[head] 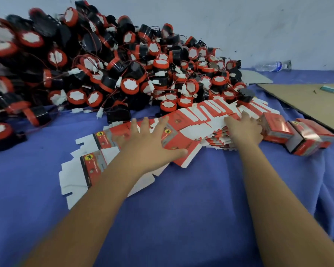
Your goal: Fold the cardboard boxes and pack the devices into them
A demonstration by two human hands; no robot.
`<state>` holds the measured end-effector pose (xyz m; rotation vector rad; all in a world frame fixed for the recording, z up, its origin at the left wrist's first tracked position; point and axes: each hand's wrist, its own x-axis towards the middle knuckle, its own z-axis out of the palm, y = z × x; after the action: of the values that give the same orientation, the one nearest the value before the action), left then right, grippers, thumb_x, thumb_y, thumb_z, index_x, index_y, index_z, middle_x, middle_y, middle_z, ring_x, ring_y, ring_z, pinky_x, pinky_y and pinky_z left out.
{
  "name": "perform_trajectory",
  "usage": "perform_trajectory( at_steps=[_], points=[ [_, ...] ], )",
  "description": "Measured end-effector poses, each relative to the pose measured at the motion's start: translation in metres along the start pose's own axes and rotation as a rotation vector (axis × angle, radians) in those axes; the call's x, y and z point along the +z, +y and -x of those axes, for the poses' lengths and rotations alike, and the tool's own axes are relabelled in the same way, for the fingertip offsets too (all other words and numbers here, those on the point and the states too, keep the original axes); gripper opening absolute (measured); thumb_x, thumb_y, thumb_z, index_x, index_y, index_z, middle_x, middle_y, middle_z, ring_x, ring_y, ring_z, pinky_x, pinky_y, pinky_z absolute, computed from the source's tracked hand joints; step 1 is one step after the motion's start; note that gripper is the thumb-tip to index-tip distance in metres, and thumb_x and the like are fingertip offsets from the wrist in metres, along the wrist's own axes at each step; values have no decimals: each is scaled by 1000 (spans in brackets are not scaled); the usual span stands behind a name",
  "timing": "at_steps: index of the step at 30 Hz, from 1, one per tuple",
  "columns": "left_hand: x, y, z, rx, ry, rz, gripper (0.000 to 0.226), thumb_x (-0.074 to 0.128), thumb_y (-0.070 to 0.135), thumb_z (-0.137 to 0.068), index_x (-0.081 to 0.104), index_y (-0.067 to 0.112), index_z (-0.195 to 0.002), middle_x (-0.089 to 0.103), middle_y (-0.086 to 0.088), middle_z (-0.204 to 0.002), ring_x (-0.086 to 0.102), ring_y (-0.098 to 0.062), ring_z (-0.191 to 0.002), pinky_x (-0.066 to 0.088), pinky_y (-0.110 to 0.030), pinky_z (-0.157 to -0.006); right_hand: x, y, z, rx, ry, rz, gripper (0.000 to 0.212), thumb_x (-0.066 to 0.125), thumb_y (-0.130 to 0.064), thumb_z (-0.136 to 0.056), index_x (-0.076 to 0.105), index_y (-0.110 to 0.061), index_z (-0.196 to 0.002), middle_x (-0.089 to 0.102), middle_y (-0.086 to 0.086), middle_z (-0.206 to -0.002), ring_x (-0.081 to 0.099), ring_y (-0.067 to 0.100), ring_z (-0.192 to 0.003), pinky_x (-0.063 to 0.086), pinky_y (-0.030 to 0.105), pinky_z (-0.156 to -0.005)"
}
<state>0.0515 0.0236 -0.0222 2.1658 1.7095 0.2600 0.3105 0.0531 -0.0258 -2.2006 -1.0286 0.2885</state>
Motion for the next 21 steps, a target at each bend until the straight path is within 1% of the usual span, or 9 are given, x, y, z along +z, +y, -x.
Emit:
perform_trajectory(
  at_steps=[4, 7, 9, 11, 13, 15, 17, 19, 21],
  points=[
    [8, -34, 3, -66, -143, -23, 120, 37, 104, -50, -17, 57, -146, -20, 3, -165, -26, -29, -150, 1, -70, -115, 25, -29, 35, 35, 63, -158, 68, 52, -37, -92, 29, -8, -149, 26, 20, -153, 23, 37, -140, 23, 45, -112],
    [8, -51, 0, -68, -74, -52, 120, 34, 103, -51, -10, 53, -151, -15, 5, -166, -21, -25, -151, 2, -67, -116, 39, -36, 55, -22, -28, -91, 64, 50, -43, -94, 35, -9, -146, 21, 20, -153, 19, 36, -141, 23, 45, -112],
    [5, -57, -3, -57, -9, -6, 116, 39, 100, -55, -1, 52, -153, -6, 5, -167, -14, -25, -153, 11, -61, -118, 34, -33, 55, -82, -66, -100, 51, 48, -44, -93, 51, -13, -132, 33, 18, -144, 31, 34, -132, 32, 42, -100],
    [2, -55, -7, -43, 56, 38, 104, 47, 94, -66, 7, 53, -153, 2, 3, -167, -7, -25, -153, 16, -57, -117, 28, -29, 58, -150, -91, -203, 38, 49, -42, -91, 66, -12, -105, 48, 15, -127, 47, 23, -105, 36, 35, -77],
    [2, -45, -11, -39, 130, 38, 92, 48, 86, -76, 14, 50, -153, 10, -1, -166, 0, -28, -153, 17, -56, -118, 26, -25, 67, -232, -142, -311, 34, 52, -40, -89, 69, -10, -90, 56, 13, -113, 53, 20, -93, 38, 34, -69],
    [5, -34, -14, -48, 174, 7, 82, 43, 79, -84, 16, 46, -154, 15, -5, -165, 6, -31, -152, 17, -58, -119, 30, -23, 74, -298, -238, -276, 35, 53, -42, -92, 68, -19, -113, 50, 12, -126, 50, 28, -118, 44, 40, -91],
    [9, -29, -14, -63, 160, 1, 82, 39, 79, -86, 12, 45, -156, 11, -6, -166, 5, -30, -152, 14, -62, -118, 36, -21, 73, -306, -341, -42, 59, 48, -51, -95, 39, -30, -149, 19, 15, -159, 21, 32, -146, 24, 46, -117],
    [11, -33, -13, -47, 121, 21, 94, 41, 84, -81, 5, 42, -157, 4, -5, -167, 0, -28, -153, 11, -61, -120, 39, -25, 69, -299, -347, 138, 72, 43, -59, -96, 14, -33, -157, -5, 15, -164, 0, 32, -152, 7, 46, -120],
    [12, -41, -12, -15, 124, -5, 108, 46, 88, -73, 3, 37, -158, 3, -2, -167, 0, -25, -153, 8, -59, -121, 39, -28, 65, -296, -356, 197, 73, 41, -61, -96, 10, -34, -157, -7, 16, -164, -4, 33, -151, 3, 47, -120]
  ],
)
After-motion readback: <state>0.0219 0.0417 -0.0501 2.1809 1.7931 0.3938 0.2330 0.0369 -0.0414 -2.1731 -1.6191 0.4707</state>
